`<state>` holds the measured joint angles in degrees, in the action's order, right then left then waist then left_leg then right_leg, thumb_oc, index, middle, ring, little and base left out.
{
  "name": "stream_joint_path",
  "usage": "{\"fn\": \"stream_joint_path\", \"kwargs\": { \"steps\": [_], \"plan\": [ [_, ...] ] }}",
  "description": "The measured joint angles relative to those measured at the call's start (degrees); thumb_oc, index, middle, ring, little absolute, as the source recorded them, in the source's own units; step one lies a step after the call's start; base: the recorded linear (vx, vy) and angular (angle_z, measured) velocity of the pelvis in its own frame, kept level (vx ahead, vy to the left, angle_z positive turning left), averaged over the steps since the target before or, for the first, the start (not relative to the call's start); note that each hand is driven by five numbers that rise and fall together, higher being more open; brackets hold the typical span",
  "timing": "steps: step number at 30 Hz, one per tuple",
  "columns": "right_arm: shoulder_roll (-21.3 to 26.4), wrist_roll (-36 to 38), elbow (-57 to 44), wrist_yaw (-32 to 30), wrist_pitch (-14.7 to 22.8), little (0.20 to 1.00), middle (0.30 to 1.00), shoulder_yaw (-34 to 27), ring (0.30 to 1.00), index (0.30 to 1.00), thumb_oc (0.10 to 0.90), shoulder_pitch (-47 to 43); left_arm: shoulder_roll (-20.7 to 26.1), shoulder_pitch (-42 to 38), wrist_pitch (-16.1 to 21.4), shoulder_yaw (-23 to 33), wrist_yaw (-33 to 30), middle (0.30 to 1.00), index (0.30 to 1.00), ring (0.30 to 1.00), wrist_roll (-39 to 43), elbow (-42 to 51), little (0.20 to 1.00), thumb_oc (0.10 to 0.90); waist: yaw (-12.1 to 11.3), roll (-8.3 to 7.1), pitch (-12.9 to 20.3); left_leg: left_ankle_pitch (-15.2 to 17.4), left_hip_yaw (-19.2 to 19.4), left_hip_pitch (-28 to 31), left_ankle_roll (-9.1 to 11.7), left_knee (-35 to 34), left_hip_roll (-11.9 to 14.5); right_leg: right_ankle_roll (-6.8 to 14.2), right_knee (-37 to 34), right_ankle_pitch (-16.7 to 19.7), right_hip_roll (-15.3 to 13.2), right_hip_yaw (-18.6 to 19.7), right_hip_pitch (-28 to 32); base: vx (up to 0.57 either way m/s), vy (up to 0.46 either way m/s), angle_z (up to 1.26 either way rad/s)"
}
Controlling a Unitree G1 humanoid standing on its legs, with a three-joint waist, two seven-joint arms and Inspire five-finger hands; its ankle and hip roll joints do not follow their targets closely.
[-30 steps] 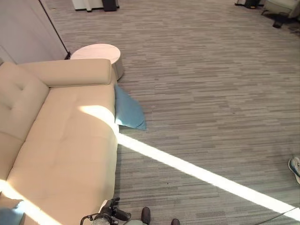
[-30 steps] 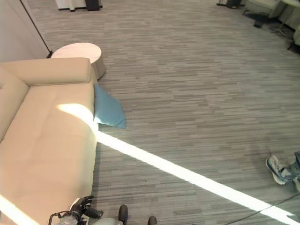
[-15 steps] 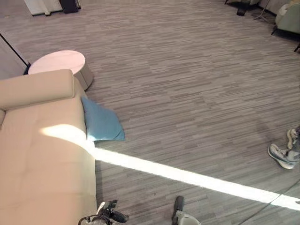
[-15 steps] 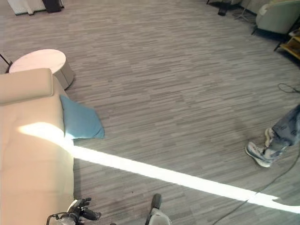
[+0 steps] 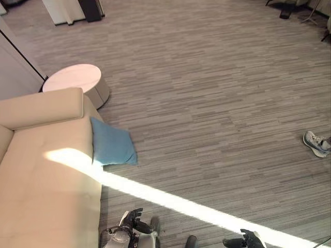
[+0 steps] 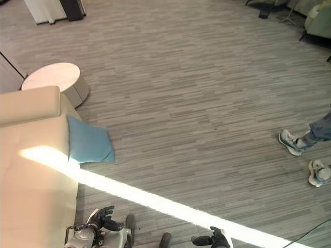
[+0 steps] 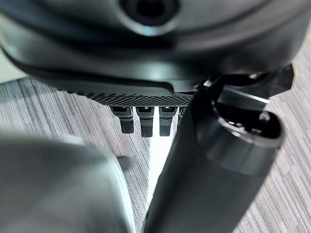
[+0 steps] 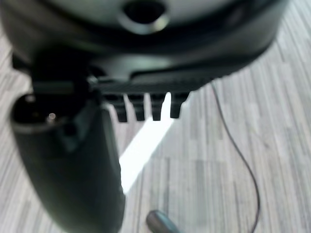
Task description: Pick up all the scattered cushions and arrange them neatly on the sofa.
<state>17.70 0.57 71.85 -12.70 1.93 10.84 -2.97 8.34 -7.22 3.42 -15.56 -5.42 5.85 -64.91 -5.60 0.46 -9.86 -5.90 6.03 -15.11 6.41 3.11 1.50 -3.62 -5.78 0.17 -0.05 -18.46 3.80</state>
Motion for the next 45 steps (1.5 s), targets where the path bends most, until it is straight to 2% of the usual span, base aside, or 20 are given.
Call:
{"fn": "stream_joint_path", "kwargs": {
  "steps": [2,4,5,7,9,10,11,13,16,18,21,23,24,27,32,34,38,39,41,45],
  "plan": [
    [-0.26,-0.05,0.31,0.05,-0.09,0.9,0.9,-0.04,0.9,0.9,0.8,1.63,-0.09,0.25,-0.01,0.04,0.14,0.9,0.9,0.9,-0.26,0.09,0.9,0.8,-0.08,-0.19,0.03,-1.51,3.33,0.32,-0.47,-0.91,-0.34,0.61,0.03,-1.82,0.4,-0.42,2.69,0.44,0.021,0.04],
    [-0.17,-0.38,1.9,0.12,-0.17,0.9,0.9,0.05,0.9,0.9,0.8,3.28,-0.07,1.78,0.09,0.28,0.05,0.9,0.9,0.9,-0.24,0.6,0.9,0.8,-0.39,0.69,1.02,-3.74,4.13,3.28,-3.36,-2.05,-0.01,2.99,0.49,-3.93,1.55,0.72,5.74,0.35,0.048,-0.21],
    [-1.13,-0.46,2.66,0.2,-0.55,0.9,0.9,0.01,0.9,0.9,0.8,3.62,0.67,1.96,0.03,0.1,0.0,0.9,0.9,0.9,-0.32,0.36,0.9,0.8,-0.39,-0.1,1.61,-4.23,4.63,4.56,-9.08,-2.64,-1.02,4.4,0.95,-5.29,0.5,1.84,6.33,0.52,0.117,-0.19],
    [-2.3,-1.51,4.02,1.11,-0.77,0.9,0.9,0.54,0.9,0.9,0.8,3.05,1.96,1.89,0.02,1.26,0.09,0.9,0.9,0.9,-0.24,0.16,0.9,0.8,-0.41,-3.23,2.01,-0.85,4.85,5.75,-10.26,-2.05,-3.42,6.54,4.63,-7.99,-1.99,2.33,6.24,0.34,0.127,-0.04],
    [-2.42,-1.93,4.11,1.27,-1.09,0.9,0.9,0.66,0.9,0.9,0.8,3.72,2.24,2.05,-0.02,1.3,0.05,0.9,0.9,0.9,-0.27,-0.05,0.9,0.8,-0.42,-3.36,2.27,-0.22,4.54,7.03,-10.83,-2.51,-3.84,8.91,11.15,-9.82,-3.21,3.22,4.3,0.23,0.097,0.15],
    [-2.5,-2.62,3.67,1.52,-1.14,0.9,0.9,0.76,0.9,0.9,0.8,3.54,2.69,2.39,-0.12,1.19,0.1,0.9,0.9,0.9,-0.24,-0.37,0.9,0.8,-0.33,-3.1,2.34,1.25,3.51,9.02,-11.09,-3.14,-3.98,12.08,27.68,-12.48,-5.19,5.52,-1.73,0.34,0.115,0.32],
    [-2.62,-2.7,3.63,1.6,-1.12,0.9,0.9,0.78,0.9,0.9,0.8,3.59,2.96,2.69,-0.25,1.02,0.07,0.9,0.9,0.9,-0.26,-0.3,0.9,0.8,0.0,-3.4,2.39,1.31,2.8,10.01,-11.12,-3.45,-4.35,13.51,34.76,-13.55,-6.62,6.04,-3.98,0.34,0.093,0.54],
    [-2.41,-2.74,3.08,1.66,-1.09,0.9,0.9,0.91,0.9,0.9,0.8,2.97,4.09,3.0,-0.69,-0.07,0.06,0.9,0.9,0.9,-0.29,-0.45,0.9,0.8,0.63,-3.96,2.09,4.09,-0.93,13.71,-14.22,-4.09,-6.38,13.8,49.72,-14.17,-8.67,8.86,-10.43,0.45,0.05,0.68],
    [-2.1,-2.8,1.29,1.56,-0.71,0.9,0.9,1.08,0.9,0.9,0.8,2.21,3.81,3.21,-1.03,0.04,0.01,0.9,0.9,0.9,-0.28,-0.35,0.9,0.8,1.79,-1.03,1.03,5.46,-5.23,16.66,-14.79,-4.63,-5.53,11.11,41.35,-15.02,-7.72,8.55,-15.66,0.34,-0.049,0.75],
    [-1.41,-2.8,0.84,1.33,-0.27,0.9,0.9,1.04,0.9,0.9,0.8,1.6,3.49,3.51,-1.03,-0.08,0.01,0.9,0.9,0.9,-0.29,-0.33,0.9,0.8,2.57,-0.5,0.92,6.6,-7.52,17.44,-14.2,-4.67,-5.36,10.53,32.1,-12.81,-7.51,9.02,-19.1,0.44,-0.116,0.69],
    [-1.4,-2.47,-0.36,1.8,0.1,0.9,0.9,1.09,0.9,0.9,0.8,1.17,3.37,4.49,-1.34,-0.09,-0.04,0.9,0.9,0.9,-0.39,-3.02,0.9,0.8,5.06,-0.45,0.79,9.49,-13.64,19.49,-12.81,-4.67,-3.77,10.84,12.95,-2.11,-2.46,18.07,-20.88,0.45,-0.147,0.9],
    [-1.98,-2.36,-0.19,1.91,-0.01,0.9,0.9,1.0,0.9,0.9,0.8,2.73,4.43,4.99,-1.25,-0.09,0.05,0.9,0.9,0.9,-0.34,-3.34,0.9,0.8,5.42,-2.56,1.15,10.79,-16.93,21.2,-9.66,-4.39,-4.26,10.8,8.43,2.77,-3.21,19.74,-19.47,0.22,-0.107,1.03],
    [-1.99,-2.29,-0.07,1.9,-0.17,0.9,0.9,0.99,0.9,0.9,0.8,4.13,4.85,5.02,-1.26,-0.03,-0.07,0.9,0.9,0.9,-0.4,-3.83,0.9,0.8,5.92,-2.6,1.29,11.79,-18.9,22.87,-8.51,-4.14,-3.88,8.89,9.22,7.48,-3.29,18.6,-17.97,0.33,-0.199,1.29],
    [-1.36,-1.15,1.2,1.98,-0.3,0.9,0.9,0.8,0.9,0.9,0.8,2.97,3.27,5.32,-0.88,-0.04,0.09,0.9,0.9,0.9,-0.38,-3.65,0.9,0.8,6.07,-0.16,2.59,12.81,-18.09,21.69,-5.78,2.39,-0.94,4.51,8.94,6.39,-0.86,15.2,-13.87,0.25,-0.202,0.73],
    [-2.02,1.62,-0.37,2.38,0.54,0.9,0.9,0.0,0.9,0.9,0.8,1.34,2.17,1.89,-0.66,-0.1,1.27,0.9,0.9,0.9,-0.07,-2.64,0.9,0.8,4.79,-2.36,2.02,10.45,-15.27,7.58,0.93,32.63,-1.67,1.38,3.68,5.1,-0.2,11.03,-7.44,0.16,-0.195,0.49],
    [-2.39,2.09,-0.33,2.3,0.54,0.9,0.9,-0.01,0.9,0.9,0.8,0.23,1.83,1.46,-0.67,-0.13,1.35,0.9,0.9,0.9,0.21,-1.44,0.9,0.8,4.33,-3.82,1.15,10.8,-9.97,4.07,-0.88,36.24,-0.27,-1.41,1.8,3.94,0.05,8.64,-4.27,0.22,-0.076,0.63],
    [-2.38,2.16,-0.16,2.24,0.21,0.9,0.9,0.2,0.9,0.9,0.8,-0.4,1.4,0.9,-0.67,-0.06,1.34,0.9,0.9,0.9,0.82,-0.33,0.9,0.8,3.31,-4.06,0.36,11.34,-4.16,2.64,-1.37,26.38,-0.09,-0.69,0.04,2.17,0.89,7.58,-1.83,0.25,-0.018,0.31],
    [-2.38,2.19,-0.02,2.25,0.26,0.9,0.9,1.08,0.9,0.9,0.8,-0.02,0.92,0.23,-0.82,-0.13,1.34,0.9,0.9,0.9,0.84,-1.36,0.9,0.8,3.5,-3.94,0.03,8.39,-1.57,2.83,-1.92,11.26,-1.14,-0.27,0.05,1.6,0.96,6.14,-1.03,0.27,-0.011,0.5],
    [-2.41,2.25,0.7,2.2,0.18,0.9,0.9,1.11,0.9,0.9,0.8,0.7,0.85,0.49,-0.8,-0.07,1.28,0.9,0.9,0.9,0.75,-0.56,0.9,0.8,3.53,-2.39,-0.2,3.68,2.33,1.78,-1.19,2.54,-0.3,-0.08,0.04,-0.11,2.86,4.25,0.37,0.28,0.01,0.43],
    [-2.45,2.18,1.72,2.2,0.21,0.9,0.9,1.16,0.9,0.9,0.8,2.1,1.15,1.64,-0.81,0.46,1.2,0.9,0.9,0.9,0.81,-0.34,0.9,0.8,3.43,-1.35,0.41,0.48,4.34,2.95,-3.11,0.67,0.07,1.17,0.49,-2.42,4.61,4.27,3.87,0.31,0.092,-0.03]
  ]
}}
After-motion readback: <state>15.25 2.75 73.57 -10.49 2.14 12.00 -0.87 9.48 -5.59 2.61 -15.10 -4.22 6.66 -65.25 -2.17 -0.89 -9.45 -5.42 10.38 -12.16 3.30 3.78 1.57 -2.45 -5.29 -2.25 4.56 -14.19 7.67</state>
